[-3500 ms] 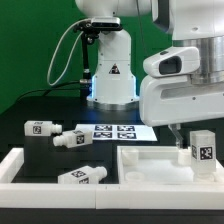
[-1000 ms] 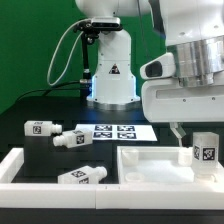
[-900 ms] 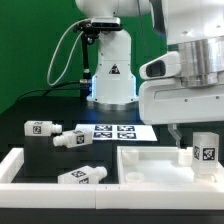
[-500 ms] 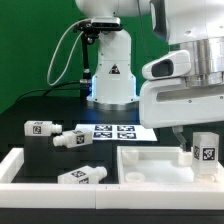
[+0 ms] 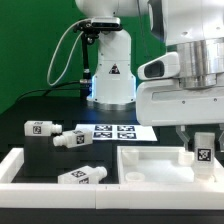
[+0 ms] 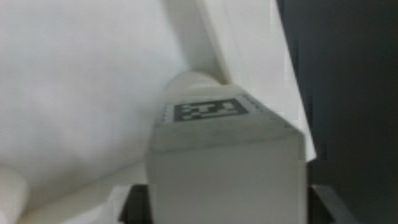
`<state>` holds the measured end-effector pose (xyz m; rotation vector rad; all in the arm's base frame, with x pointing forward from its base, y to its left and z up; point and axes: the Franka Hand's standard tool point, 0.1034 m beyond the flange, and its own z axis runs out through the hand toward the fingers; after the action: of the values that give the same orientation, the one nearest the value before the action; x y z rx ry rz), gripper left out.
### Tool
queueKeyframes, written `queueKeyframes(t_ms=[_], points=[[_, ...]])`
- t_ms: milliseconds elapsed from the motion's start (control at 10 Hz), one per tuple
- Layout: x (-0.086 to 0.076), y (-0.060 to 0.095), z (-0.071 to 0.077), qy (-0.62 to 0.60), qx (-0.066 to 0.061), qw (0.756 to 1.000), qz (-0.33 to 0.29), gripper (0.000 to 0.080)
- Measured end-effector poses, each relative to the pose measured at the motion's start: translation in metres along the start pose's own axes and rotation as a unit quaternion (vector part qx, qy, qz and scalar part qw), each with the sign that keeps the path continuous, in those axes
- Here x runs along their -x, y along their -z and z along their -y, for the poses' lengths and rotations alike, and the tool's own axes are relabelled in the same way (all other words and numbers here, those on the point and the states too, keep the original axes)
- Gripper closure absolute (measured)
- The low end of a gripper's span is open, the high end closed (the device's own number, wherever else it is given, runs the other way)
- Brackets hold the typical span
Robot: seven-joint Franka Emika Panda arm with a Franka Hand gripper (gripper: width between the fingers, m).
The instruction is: Assemble one leg
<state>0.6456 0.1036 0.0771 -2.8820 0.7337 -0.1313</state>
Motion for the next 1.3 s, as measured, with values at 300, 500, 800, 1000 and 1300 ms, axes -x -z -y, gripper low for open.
queueKeyframes(t_ms=[300,500,800,1000,1300], points=[[-0.001,-0.001,-0.004,-0.253,0.007,0.967,-0.003,0.0506],[0.000,-0.002,-0.007,-0.431,0.000,0.902,0.005,0.0506],[0.003,-0.002,-0.008,-0.549,-0.015,0.836,0.018,0.0505],[0.003,-0.003,-0.007,-0.484,-0.015,0.875,0.014,0.0406],[0.008,0.000,0.004,-0.209,-0.014,0.978,0.021,0.0175]])
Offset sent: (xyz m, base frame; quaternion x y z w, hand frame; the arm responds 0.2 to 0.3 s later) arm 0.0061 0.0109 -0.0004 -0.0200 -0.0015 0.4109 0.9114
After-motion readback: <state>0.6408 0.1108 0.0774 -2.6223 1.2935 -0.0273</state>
